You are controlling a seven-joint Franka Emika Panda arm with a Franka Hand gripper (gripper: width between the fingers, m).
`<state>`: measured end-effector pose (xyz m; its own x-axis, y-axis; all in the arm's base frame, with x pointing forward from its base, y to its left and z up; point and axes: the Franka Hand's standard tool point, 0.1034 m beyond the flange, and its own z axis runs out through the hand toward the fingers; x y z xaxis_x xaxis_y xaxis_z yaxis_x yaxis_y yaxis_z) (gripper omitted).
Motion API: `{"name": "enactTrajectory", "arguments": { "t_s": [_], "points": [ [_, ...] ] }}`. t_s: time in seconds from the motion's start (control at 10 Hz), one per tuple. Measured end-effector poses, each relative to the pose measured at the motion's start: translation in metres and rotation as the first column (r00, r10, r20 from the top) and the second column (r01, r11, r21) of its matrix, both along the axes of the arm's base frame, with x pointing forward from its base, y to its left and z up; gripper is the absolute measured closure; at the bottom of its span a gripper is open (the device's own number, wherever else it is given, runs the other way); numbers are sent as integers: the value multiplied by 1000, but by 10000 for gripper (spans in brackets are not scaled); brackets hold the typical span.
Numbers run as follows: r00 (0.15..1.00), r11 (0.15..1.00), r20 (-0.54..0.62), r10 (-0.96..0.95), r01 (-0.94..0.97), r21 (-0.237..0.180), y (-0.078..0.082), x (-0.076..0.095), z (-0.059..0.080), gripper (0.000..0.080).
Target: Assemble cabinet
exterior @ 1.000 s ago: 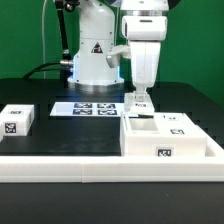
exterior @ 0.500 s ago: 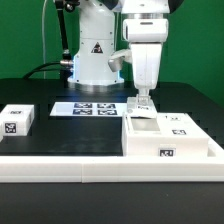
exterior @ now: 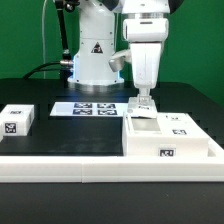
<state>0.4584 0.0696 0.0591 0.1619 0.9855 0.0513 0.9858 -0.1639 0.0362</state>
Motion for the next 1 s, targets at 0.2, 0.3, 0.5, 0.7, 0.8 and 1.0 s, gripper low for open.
{"name": "enactTrajectory", "arguments": {
  "t_s": [0.2,0.3,0.5,0.7,0.8,1.0],
  "points": [
    [1000,1000,0,-2,2,0,-1,0,0,729],
    [1000,1000,0,-9,9,1,-1,0,0,729],
    [999,999,1,-34,34,3,0,0,0,729],
    [999,999,9,-35,35,7,0,-1,-1,729],
    [999,999,19,-38,37,11,1,-1,-1,729],
    [998,999,40,-39,38,21,3,-4,-2,729]
  ]
}}
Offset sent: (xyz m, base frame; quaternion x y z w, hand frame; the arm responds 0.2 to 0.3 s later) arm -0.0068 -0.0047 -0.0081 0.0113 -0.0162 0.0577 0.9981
